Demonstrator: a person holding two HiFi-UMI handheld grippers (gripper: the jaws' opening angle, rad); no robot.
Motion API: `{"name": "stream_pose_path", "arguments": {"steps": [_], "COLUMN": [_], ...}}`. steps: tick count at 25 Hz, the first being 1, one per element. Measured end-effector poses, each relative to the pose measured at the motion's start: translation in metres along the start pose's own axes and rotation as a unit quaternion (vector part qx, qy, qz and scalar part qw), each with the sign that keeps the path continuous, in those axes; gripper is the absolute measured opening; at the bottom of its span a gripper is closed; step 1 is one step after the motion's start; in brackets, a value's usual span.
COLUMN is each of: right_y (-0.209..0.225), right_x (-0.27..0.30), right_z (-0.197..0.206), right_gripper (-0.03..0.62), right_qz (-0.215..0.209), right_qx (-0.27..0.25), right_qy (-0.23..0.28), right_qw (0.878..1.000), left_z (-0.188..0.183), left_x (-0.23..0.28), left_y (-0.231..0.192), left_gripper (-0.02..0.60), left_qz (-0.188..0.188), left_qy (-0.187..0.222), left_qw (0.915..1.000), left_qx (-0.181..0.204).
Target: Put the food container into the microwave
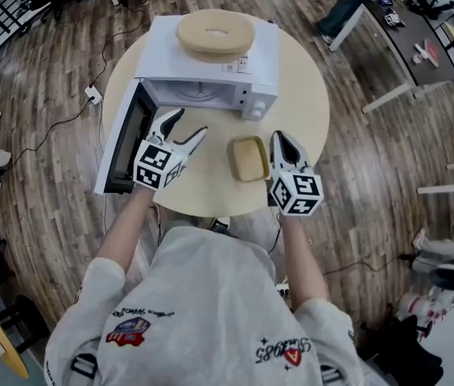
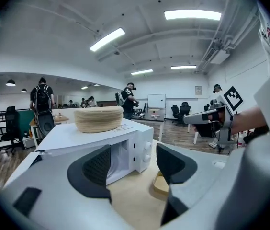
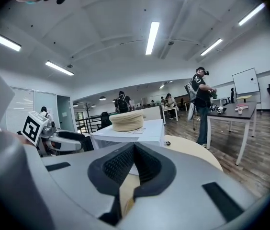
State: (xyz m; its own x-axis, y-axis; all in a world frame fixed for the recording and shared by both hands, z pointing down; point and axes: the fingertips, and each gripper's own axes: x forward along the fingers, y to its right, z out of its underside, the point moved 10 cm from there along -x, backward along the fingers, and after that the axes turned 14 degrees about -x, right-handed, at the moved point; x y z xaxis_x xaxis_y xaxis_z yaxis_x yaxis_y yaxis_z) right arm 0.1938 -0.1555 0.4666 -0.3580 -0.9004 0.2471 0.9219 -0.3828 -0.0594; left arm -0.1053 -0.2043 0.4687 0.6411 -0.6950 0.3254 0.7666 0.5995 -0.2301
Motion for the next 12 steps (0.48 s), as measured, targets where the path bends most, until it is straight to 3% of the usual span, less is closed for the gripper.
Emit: {"name": "stream_pose_path", "arguments": {"steps": [6, 12], "right_y": [0.02, 0.032], "right_x": [-0.023, -0.049], "right_z": [0.02, 0.037], "right_gripper": [-0.008, -0.008], "right_qz": [0.04, 0.074], "right_qx": [0.018, 0.035], "right_qy": [-0.013, -0.027], "right_qw": [0.999, 0.996], "left_z": [0.015, 0.035], "left_x": [0.04, 0.075], "left_y": [0.018, 0.047], "left_gripper": [0.296, 0.296], "left_qz": [0.055, 0.111], "left_qy": [-0.053, -0.107], "left_qw": [0.997, 0.9877], "left_qx": [0.012, 0.027]}}
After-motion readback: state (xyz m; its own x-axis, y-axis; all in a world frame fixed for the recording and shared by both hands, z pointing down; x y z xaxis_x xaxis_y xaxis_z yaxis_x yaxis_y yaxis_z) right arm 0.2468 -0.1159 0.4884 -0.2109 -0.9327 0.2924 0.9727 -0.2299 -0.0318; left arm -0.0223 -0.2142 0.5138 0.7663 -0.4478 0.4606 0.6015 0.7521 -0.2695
